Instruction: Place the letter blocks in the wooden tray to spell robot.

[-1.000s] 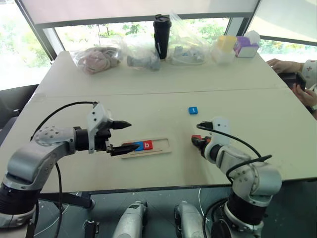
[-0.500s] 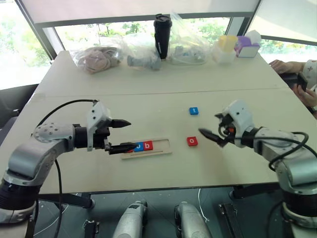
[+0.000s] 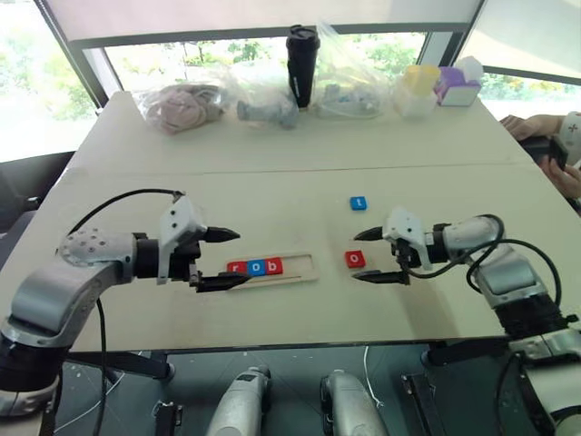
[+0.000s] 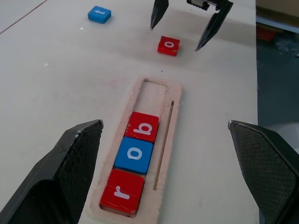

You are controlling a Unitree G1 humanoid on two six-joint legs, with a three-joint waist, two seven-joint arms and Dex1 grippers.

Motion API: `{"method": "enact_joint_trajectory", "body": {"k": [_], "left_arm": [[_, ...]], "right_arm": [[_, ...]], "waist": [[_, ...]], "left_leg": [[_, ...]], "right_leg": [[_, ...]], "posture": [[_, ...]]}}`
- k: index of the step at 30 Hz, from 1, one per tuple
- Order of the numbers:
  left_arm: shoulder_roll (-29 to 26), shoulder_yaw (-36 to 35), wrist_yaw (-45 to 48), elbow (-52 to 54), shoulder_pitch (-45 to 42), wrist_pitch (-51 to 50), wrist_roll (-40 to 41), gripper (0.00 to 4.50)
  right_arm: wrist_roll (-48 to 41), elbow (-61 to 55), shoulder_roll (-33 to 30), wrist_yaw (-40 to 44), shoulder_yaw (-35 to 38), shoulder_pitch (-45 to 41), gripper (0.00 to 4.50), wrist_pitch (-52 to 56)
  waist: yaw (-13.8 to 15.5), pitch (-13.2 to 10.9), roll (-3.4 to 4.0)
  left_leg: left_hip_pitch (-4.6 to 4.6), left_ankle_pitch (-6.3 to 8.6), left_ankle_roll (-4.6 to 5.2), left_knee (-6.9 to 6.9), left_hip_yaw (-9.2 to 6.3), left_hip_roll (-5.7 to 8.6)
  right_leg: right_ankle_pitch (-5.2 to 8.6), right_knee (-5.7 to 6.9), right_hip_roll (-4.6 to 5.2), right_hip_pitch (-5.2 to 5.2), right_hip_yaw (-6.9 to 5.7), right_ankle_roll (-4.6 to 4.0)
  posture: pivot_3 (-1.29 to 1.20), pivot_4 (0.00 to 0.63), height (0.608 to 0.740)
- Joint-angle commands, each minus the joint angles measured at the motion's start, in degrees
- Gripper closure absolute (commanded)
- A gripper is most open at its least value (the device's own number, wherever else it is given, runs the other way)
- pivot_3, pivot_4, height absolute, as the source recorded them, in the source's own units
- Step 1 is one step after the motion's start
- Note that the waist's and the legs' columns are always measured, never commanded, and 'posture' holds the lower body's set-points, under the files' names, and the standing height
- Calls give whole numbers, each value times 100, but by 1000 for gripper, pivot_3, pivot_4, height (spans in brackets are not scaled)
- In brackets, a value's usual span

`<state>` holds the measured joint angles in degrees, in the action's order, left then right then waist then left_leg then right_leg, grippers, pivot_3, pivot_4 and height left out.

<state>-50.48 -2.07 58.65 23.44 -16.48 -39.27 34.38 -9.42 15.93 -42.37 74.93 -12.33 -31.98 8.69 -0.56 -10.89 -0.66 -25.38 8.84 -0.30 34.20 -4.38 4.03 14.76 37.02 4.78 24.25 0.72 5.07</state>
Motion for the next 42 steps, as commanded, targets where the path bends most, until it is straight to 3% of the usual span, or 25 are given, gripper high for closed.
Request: {"method": "enact_joint_trajectory", "body": {"k": [1, 2, 5, 9, 10, 13, 18, 25, 42], "left_arm": [[-4, -274, -135, 276, 74, -37, 131, 0], [-4, -296, -162, 298, 103, -48, 143, 0], [-8, -336, -232, 353, 155, -73, 178, 0], [-66, -435, -286, 385, 239, -88, 223, 0], [-95, -470, -282, 375, 287, -76, 211, 0], [-218, -590, -218, 336, 496, -23, 124, 0], [-443, -765, -44, 298, 946, 87, 76, 0], [-575, -748, 59, 334, 1074, 159, 0, 0], [-299, -643, -312, 754, 1189, -5, 160, 0]], "right_arm": [[111, 465, 63, 181, -6, -257, 60, -324], [151, 637, 116, 214, -38, -327, 60, -400], [223, 1001, 226, 314, -67, -479, 894, -564], [212, 1146, 293, 386, 3, -589, 3063, -585], [208, 1128, 296, 389, 17, -593, 3398, -572], [167, 935, 303, 306, 86, -594, 3385, -456], [27, -205, 468, 94, -51, -670, 3385, 716], [286, -1071, 1266, -515, -635, -760, 3385, 1427], [655, -328, 1624, -475, -1098, -1112, 3385, 1038]], "waist": [[-5, 0, 0], [-9, 0, 0], [-15, 0, 0], [-17, 0, 0], [-17, 0, 0], [-24, 0, 0], [-31, -1, 2], [-16, 0, 2], [-26, 0, 2]], "left_leg": [[0, 0, 0, 0, 0, 1], [1, 0, 0, 0, 1, 1], [5, 0, -1, 2, 1, 1], [6, -1, -1, 2, 0, 1], [6, -1, -1, 2, 0, 0], [6, -1, -1, 1, 1, 0], [6, 0, -3, 0, 0, -1], [5, 9, -17, -1, -1, -1], [4, 4, -9, -3, 0, 1]], "right_leg": [[0, 0, 0, 0, 0, 0], [0, 0, 0, 0, 0, -1], [-1, 4, -2, -2, 1, -3], [-2, 7, -3, -2, 2, -3], [-2, 7, -4, -2, 2, -3], [-2, 7, -4, 0, 3, -3], [-1, 10, -4, 5, 8, -4], [-1, 9, 0, 8, 8, -6], [-3, 12, -4, 12, 8, -3]], "posture": [[0, 150, 740], [0, 150, 740], [0, 150, 740], [0, 150, 740], [0, 150, 740], [0, 150, 740], [0, 150, 740], [0, 150, 740], [0, 150, 740]]}}
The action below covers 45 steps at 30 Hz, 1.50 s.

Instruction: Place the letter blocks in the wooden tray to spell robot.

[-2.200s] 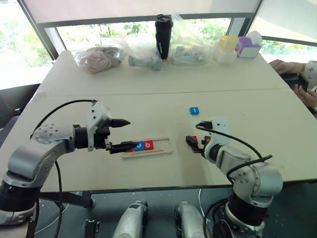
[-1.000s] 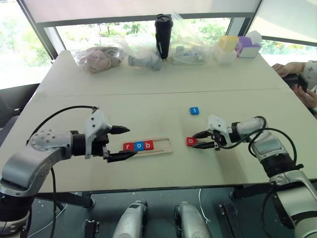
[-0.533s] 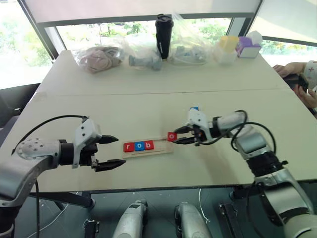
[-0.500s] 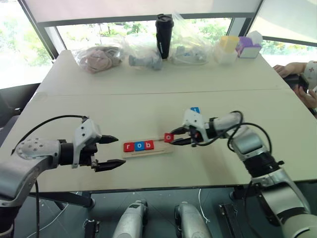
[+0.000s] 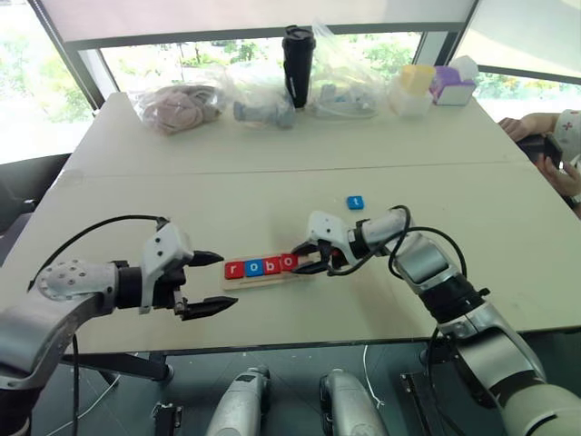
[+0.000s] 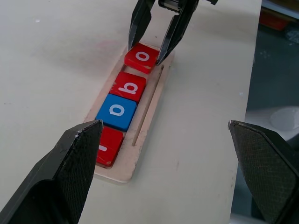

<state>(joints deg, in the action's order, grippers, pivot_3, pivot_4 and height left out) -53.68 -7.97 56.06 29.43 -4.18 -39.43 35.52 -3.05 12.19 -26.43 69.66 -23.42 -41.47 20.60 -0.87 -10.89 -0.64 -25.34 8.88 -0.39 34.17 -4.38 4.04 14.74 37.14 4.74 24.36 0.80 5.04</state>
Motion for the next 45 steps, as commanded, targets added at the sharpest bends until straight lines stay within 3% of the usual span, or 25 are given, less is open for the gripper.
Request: {"method": "enact_joint_trajectory", "body": {"k": [1, 6, 13, 28, 34, 38, 41, 45], "left_arm": [[28, -49, -66, 158, -45, 6, 52, 0], [52, -33, -111, 139, -69, 8, 56, 0], [75, -41, -177, 167, -58, -9, 88, 0], [171, 108, -206, 63, -230, 14, 27, 0], [160, 79, -210, 91, -189, 19, 23, 0], [144, 10, -226, 140, -144, 4, 50, 0], [141, -37, -232, 105, -193, -15, 91, 0], [166, 36, -208, -19, -290, 28, 46, 0]], "right_arm": [[29, 82, 37, 63, 8, -170, 3385, -180], [126, 274, 70, 105, -50, -212, 3385, -382], [297, 563, 211, -159, 25, -379, 18, -689], [402, 602, 173, -325, 146, -408, 18, -961], [-348, 19, 193, -277, 795, -422, 18, -333], [-379, 424, 160, -1339, 1570, -680, 18, 98], [-349, 1122, 224, -2626, 2239, -970, 18, 787], [-181, 1836, 361, -3869, 2623, -1144, 18, 1239]], "waist": [[8, 0, 0], [4, 0, 0], [1, 0, 0], [1, 0, 0], [3, 0, 0], [12, 0, 0], [23, 0, 0], [8, 0, 0]], "left_leg": [[0, 0, 0, 0, 0, 0], [0, 0, 0, 0, 0, 0], [1, 0, 0, 0, 0, 0], [1, -2, 0, 0, 0, 0], [1, -3, 2, 0, 0, 0], [1, -3, 2, 0, 0, 0], [1, 3, -11, 1, 0, 1], [1, 2, -11, -4, 1, 1]], "right_leg": [[0, 0, 0, -1, 0, 0], [0, 0, 0, -1, 0, 0], [0, 0, -3, -1, 0, 0], [-2, 2, -5, -1, 0, 3], [-7, 2, -5, 0, 0, 12], [-5, 2, -4, -1, 1, 7], [-4, 1, -3, 0, 1, -4], [-3, 0, -2, 1, 4, -5]], "posture": [[0, 150, 740], [0, 150, 740], [0, 150, 740], [0, 150, 740], [0, 150, 740], [0, 150, 740], [0, 150, 740], [0, 150, 740]]}}
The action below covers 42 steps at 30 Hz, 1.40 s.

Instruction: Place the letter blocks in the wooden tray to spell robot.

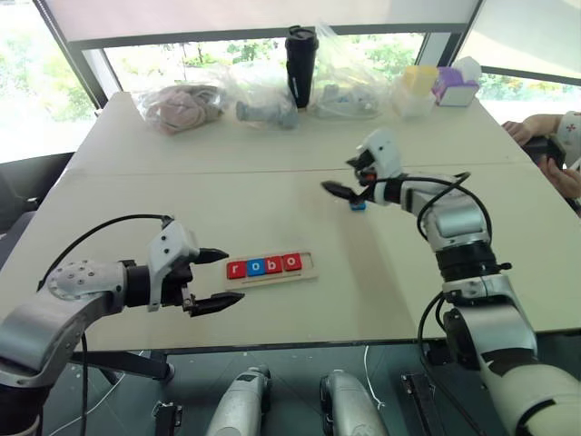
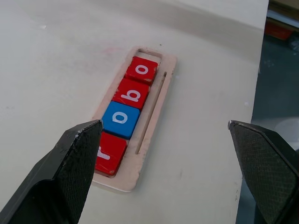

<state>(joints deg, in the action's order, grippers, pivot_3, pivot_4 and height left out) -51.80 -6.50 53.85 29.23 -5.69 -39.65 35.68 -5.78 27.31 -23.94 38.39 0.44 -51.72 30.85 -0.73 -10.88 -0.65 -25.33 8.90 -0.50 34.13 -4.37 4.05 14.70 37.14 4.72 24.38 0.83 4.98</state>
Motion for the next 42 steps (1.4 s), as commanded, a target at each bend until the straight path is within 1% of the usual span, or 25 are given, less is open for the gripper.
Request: {"method": "enact_joint_trajectory", "body": {"k": [1, 4, 7, 12, 16, 19, 21, 22, 23, 24, 27, 30, 32, 34, 36, 38, 40, 42], "left_arm": [[-11, -76, 20, -33, -179, 62, 13, 0], [18, 36, 64, -168, -329, 112, -47, 0], [20, 119, 87, -253, -394, 181, -132, 0], [24, 78, 96, -195, -358, 168, -144, 0], [-38, -91, 103, -130, -366, 127, -66, 0], [9, -146, 32, -182, -500, 161, -72, 0], [49, -158, -12, -237, -577, 198, -97, 0], [67, -152, -29, -263, -610, 213, -115, 0], [85, -146, -41, -282, -630, 250, -141, 0], [121, -139, -72, -307, -659, 313, -181, 0], [299, -124, -252, -412, -805, 471, -263, 0], [476, -112, -393, -473, -921, 588, -339, 0], [498, -101, -370, -445, -912, 580, -299, 0], [530, -59, -338, -426, -896, 585, -258, 0], [582, 5, -300, -421, -919, 567, -197, 0], [624, 137, -223, -404, -938, 554, -183, 0], [633, 324, -116, -368, -948, 558, -220, 0], [665, 515, -52, -450, -1017, 685, -385, 0]], "right_arm": [[142, 428, 144, -902, 230, -121, 18, 214], [184, 697, 353, -1310, 219, -159, 18, 304], [151, 896, 676, -1932, 392, -221, 18, 552], [232, 614, 962, -2639, 475, -65, 18, 951], [221, 71, 1069, -2948, 463, 174, 18, 1309], [196, -182, 1144, -3068, 464, 236, 739, 1471], [190, -316, 1207, -3135, 460, 270, 1764, 1573], [189, -365, 1235, -3163, 458, 283, 2200, 1616], [189, -408, 1262, -3195, 457, 302, 2859, 1648], [188, -437, 1281, -3223, 460, 315, 3329, 1679], [183, -618, 1298, -3317, 506, 352, 3312, 1821], [91, -1283, 1202, -3378, 686, 491, 3312, 2233], [14, -2152, 1107, -3403, 846, 733, 3312, 2863], [-105, -3358, 1114, -3480, 1205, 1113, 3312, 3972], [-155, -4257, 1329, -3590, 1630, 1361, 3312, 4999], [-99, -4925, 1726, -3669, 2044, 1465, 3312, 5871], [-88, -5457, 2013, -3761, 2092, 1683, 3312, 6155], [-96, -5791, 2375, -3899, 2072, 1901, 3312, 6165]], "waist": [[-10, 0, 0], [-61, -1, 2], [-73, -1, 3], [-50, -1, 3], [-21, -1, 3], [-36, 0, 3], [-39, 0, 3], [-38, 0, 4], [-40, 0, 3], [-42, 0, 3], [-31, 0, 4], [-17, 0, 4], [-12, 0, 4], [0, 0, 4], [6, 1, 4], [-6, 2, 4], [-41, 4, 8], [-46, 6, 11]], "left_leg": [[0, -6, 8, -4, 0, 0], [0, -10, 12, -10, 6, -2], [1, -11, 13, -11, 8, -3], [0, -12, 13, -10, 8, -2], [0, -12, 13, -7, 7, 1], [1, -12, 13, -7, 7, 1], [2, -12, 13, -7, 6, 0], [2, -12, 13, -7, 6, 0], [2, -12, 13, -7, 6, 0], [2, -12, 13, -7, 7, 0], [2, -12, 13, -7, 7, 0], [2, -12, 13, -7, 7, 1], [1, -12, 13, -6, 7, 1], [0, -12, 14, -7, 7, 1], [-1, -12, 14, -8, 2, 1], [-1, -12, 14, -8, 0, 1], [2, -12, 14, -8, 1, -3], [6, -12, 14, -8, 0, -4]], "right_leg": [[0, 0, 0, 2, 0, 0], [-1, 2, -4, 7, 4, 1], [-8, 5, -8, 7, 5, 14], [-9, 6, -13, 7, 4, 16], [-9, 5, -13, 4, 3, 15], [-9, 6, -13, 4, 3, 15], [-8, 7, -14, 4, 2, 15], [-8, 8, -14, 4, 2, 15], [-9, 7, -15, 4, 1, 15], [-9, 7, -16, 4, 1, 16], [-10, 7, -16, 4, 0, 17], [-10, 8, -16, 4, -1, 18], [-11, 7, -16, 4, -2, 19], [-11, 8, -14, 5, -1, 20], [-11, 8, -10, 4, -1, 20], [-10, 8, -7, 5, -2, 19], [-7, 10, -9, 5, -1, 13], [-2, 15, -9, 4, 0, 2]], "posture": [[0, 150, 740], [0, 150, 740], [0, 150, 740], [0, 150, 740], [0, 150, 740], [0, 150, 740], [0, 150, 740], [0, 150, 740], [0, 150, 740], [0, 150, 740], [0, 150, 740], [0, 150, 740], [0, 150, 740], [0, 150, 740], [0, 150, 740], [0, 150, 740], [0, 150, 740], [0, 150, 740]]}}
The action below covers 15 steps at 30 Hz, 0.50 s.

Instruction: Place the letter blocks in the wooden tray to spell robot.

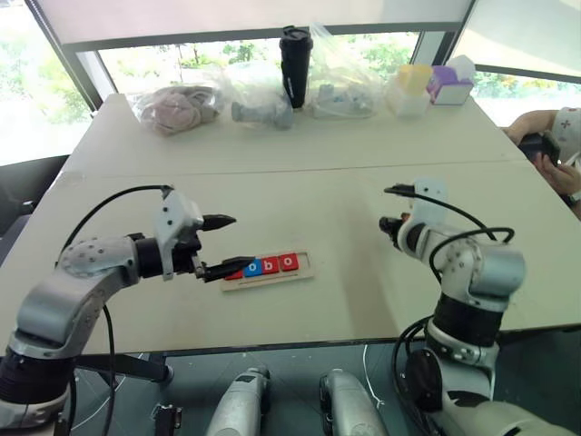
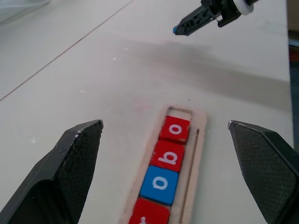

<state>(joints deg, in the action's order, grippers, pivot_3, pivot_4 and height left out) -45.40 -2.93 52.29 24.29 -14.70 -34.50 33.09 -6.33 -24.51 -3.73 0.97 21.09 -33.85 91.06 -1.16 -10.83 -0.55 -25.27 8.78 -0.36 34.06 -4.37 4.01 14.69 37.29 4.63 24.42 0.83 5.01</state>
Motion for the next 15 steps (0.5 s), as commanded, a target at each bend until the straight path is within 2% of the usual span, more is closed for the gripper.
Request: {"method": "enact_joint_trajectory", "body": {"k": [1, 5, 11, 12, 14, 15], "left_arm": [[22, 252, 166, -4, -152, 234, -198, 0], [19, 512, 420, -150, -312, 376, -346, 0], [-6, 635, 691, -289, -460, 371, -405, 0], [-40, 644, 737, -301, -444, 365, -425, 0], [-80, 639, 806, -320, -420, 348, -439, 0], [-95, 624, 839, -322, -404, 335, -436, 0]], "right_arm": [[-45, -732, 591, -241, 26, 211, 3312, 144], [-60, -1039, 1206, -486, -50, 487, 3312, 144], [-136, -1050, 1426, -668, -109, 723, 3312, 144], [-163, -1051, 1433, -685, -95, 747, 2239, 144], [-218, -1050, 1390, -699, -102, 766, 1338, 144], [-278, -1051, 1307, -665, -107, 751, 747, 144]], "waist": [[2, 1, 2], [7, 2, 3], [19, 2, 3], [16, 2, 3], [1, 2, 3], [-3, 2, 3]], "left_leg": [[1, 0, 0, 0, 0, 0], [0, 0, -1, 0, 0, 0], [-3, 0, -2, 1, 2, 5], [-3, 0, -2, 0, 2, 4], [-3, 0, -2, -2, 1, 2], [-3, 0, -2, -3, 1, 1]], "right_leg": [[0, 2, 0, 1, 1, -1], [0, 2, 0, 2, 0, -2], [0, -10, 5, 0, -2, -2], [0, -9, 5, 1, -2, -2], [0, -8, 4, 2, -2, -2], [0, -8, 3, 3, -1, -2]], "posture": [[0, 150, 740], [0, 150, 740], [0, 150, 740], [0, 150, 740], [0, 150, 740], [0, 150, 740]]}}
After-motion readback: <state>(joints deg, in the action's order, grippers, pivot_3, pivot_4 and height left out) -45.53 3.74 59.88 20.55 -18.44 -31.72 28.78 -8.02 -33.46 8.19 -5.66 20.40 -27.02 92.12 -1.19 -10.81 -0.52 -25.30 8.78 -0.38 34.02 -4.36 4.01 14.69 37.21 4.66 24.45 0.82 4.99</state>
